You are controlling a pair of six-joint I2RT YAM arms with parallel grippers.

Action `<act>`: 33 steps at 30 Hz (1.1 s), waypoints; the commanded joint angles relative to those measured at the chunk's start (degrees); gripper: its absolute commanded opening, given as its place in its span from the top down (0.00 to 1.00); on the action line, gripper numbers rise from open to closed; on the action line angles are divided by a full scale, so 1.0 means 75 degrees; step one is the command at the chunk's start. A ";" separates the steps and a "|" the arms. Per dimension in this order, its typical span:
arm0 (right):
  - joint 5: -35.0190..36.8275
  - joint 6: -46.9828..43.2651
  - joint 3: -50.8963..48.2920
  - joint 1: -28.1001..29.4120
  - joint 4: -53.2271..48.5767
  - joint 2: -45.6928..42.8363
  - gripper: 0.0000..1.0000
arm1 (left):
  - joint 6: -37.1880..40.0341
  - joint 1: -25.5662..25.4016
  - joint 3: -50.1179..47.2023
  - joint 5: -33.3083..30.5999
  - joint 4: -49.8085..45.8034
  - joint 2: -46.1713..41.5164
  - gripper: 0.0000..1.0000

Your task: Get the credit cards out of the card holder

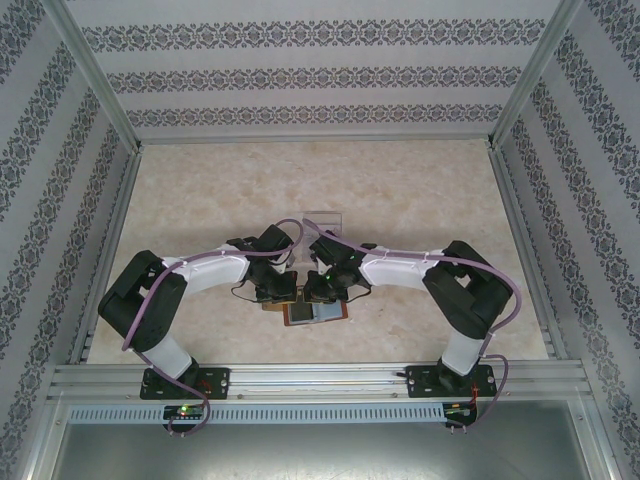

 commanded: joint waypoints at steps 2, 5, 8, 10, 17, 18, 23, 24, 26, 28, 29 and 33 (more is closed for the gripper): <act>0.0180 -0.0017 0.0043 -0.0035 -0.0302 0.0216 0.80 | 0.0114 -0.0073 -0.0116 -0.0397 -0.0507 -0.0030 0.97; 0.0408 -0.0080 0.0060 -0.0034 -0.0580 0.0132 0.76 | 0.0136 -0.0073 -0.0099 -0.0407 -0.0591 -0.0061 0.97; 0.0638 -0.0158 0.0073 -0.0041 -0.0813 -0.0077 0.74 | 0.0142 -0.0074 -0.0099 -0.0464 -0.0669 -0.0134 0.97; 0.0784 -0.0207 0.0120 -0.0038 -0.1024 -0.0152 0.74 | 0.0147 -0.0073 -0.0099 -0.0523 -0.0734 -0.0160 0.96; 0.0763 -0.0270 0.0101 -0.0031 -0.1068 -0.0194 0.73 | 0.0085 -0.0074 -0.0055 -0.0483 -0.0793 -0.0292 0.95; 0.0722 -0.0252 0.0092 -0.0032 -0.1012 -0.0222 0.73 | 0.0077 -0.0074 -0.0031 -0.0472 -0.0837 -0.0310 0.95; 0.0469 -0.0142 0.0086 -0.0032 -0.0704 -0.0554 0.72 | 0.0042 -0.0112 0.0123 -0.0429 -0.0917 -0.0464 0.95; 0.0452 -0.0120 0.0097 -0.0041 -0.0685 -0.0628 0.72 | 0.0032 -0.0115 0.0191 -0.0435 -0.0944 -0.0477 0.95; 0.0451 -0.0094 0.0075 -0.0043 -0.0663 -0.0725 0.72 | 0.0025 -0.0141 0.0330 -0.0420 -0.1013 -0.0465 0.94; 0.0408 -0.0070 0.0046 -0.0046 -0.0633 -0.0776 0.72 | 0.0010 -0.0199 0.0473 -0.0424 -0.1054 -0.0442 0.94; 0.0392 -0.0074 0.0029 -0.0067 -0.0627 -0.0790 0.72 | 0.0007 -0.0229 0.0524 -0.0408 -0.1057 -0.0426 0.94; 0.0474 -0.0110 -0.0044 -0.0136 -0.0745 -0.0803 0.72 | -0.0003 -0.0386 0.0724 -0.0282 -0.1019 -0.0185 0.94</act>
